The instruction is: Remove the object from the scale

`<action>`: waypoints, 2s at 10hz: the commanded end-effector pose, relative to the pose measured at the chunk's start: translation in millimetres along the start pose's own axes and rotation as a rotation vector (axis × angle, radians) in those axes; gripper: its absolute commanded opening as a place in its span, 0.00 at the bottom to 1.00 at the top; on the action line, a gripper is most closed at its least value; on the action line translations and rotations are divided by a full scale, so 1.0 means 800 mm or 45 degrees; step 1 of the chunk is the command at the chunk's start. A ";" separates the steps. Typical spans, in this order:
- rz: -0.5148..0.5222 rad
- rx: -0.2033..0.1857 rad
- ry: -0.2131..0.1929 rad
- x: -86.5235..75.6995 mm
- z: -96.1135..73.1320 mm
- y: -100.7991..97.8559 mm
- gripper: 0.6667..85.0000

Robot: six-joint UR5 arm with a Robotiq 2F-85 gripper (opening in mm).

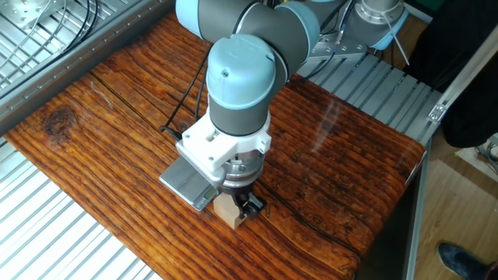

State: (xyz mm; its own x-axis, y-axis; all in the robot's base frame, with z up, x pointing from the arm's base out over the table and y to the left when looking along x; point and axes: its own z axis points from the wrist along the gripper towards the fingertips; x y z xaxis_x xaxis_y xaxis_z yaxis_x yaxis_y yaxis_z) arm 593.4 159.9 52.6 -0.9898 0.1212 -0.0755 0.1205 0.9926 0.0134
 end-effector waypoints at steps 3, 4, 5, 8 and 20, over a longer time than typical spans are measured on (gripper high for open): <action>0.003 -0.013 0.006 0.001 -0.001 0.002 0.66; 0.001 -0.017 0.007 0.001 0.000 0.003 0.66; -0.002 -0.017 0.007 0.001 0.001 0.003 0.66; -0.015 -0.011 0.002 0.001 0.008 0.001 0.65; -0.068 -0.025 0.006 0.004 0.016 0.001 0.66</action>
State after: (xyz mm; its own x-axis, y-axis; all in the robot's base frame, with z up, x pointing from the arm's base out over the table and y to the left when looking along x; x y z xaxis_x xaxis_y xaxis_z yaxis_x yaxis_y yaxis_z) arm 591.7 160.1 40.3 -0.9950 0.0650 -0.0753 0.0641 0.9978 0.0143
